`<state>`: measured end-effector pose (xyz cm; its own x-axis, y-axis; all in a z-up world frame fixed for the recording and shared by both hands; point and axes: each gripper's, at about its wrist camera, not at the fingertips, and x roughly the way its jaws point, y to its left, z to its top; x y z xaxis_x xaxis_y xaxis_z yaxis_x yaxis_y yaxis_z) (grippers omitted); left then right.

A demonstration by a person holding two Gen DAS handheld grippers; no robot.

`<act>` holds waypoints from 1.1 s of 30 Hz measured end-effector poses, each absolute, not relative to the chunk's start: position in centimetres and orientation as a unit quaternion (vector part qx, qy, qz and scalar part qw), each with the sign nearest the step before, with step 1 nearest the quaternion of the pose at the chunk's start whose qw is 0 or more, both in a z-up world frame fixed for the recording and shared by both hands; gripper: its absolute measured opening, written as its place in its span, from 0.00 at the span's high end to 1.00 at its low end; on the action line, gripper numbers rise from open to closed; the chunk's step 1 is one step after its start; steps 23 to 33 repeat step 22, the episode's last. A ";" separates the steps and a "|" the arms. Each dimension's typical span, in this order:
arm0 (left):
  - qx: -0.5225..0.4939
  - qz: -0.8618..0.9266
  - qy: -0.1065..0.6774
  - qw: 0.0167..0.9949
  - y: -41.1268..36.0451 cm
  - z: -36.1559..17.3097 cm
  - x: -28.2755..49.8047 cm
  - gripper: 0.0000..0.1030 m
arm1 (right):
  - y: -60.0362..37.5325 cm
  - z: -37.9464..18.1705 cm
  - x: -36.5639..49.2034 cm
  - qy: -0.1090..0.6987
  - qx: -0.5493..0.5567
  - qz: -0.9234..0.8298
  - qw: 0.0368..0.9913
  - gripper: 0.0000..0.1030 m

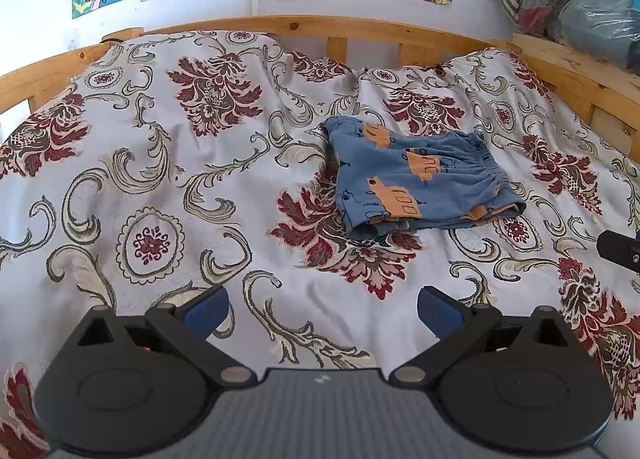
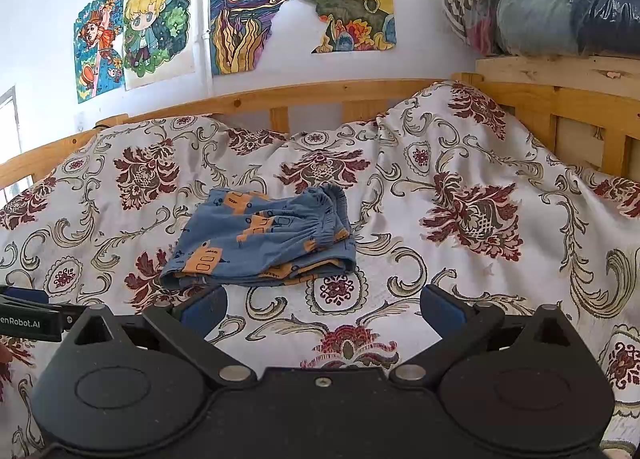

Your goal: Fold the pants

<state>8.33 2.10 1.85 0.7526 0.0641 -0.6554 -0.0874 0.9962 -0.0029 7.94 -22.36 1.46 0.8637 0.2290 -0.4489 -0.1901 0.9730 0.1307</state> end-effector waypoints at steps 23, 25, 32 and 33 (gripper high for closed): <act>-0.032 0.039 0.366 0.929 1.9 1.6 8.3 0.00 | -22.0 1.2 7.7 0.241 0.044 0.114 0.963 0.01; -0.032 0.039 0.366 0.929 1.9 1.6 8.3 0.00 | -22.0 1.2 7.7 0.241 0.044 0.114 0.963 0.01; -0.032 0.039 0.366 0.929 1.9 1.6 8.3 0.00 | -22.0 1.2 7.7 0.241 0.044 0.114 0.963 0.01; -0.032 0.039 0.366 0.929 1.9 1.6 8.3 0.00 | -22.0 1.2 7.7 0.241 0.044 0.114 0.963 0.01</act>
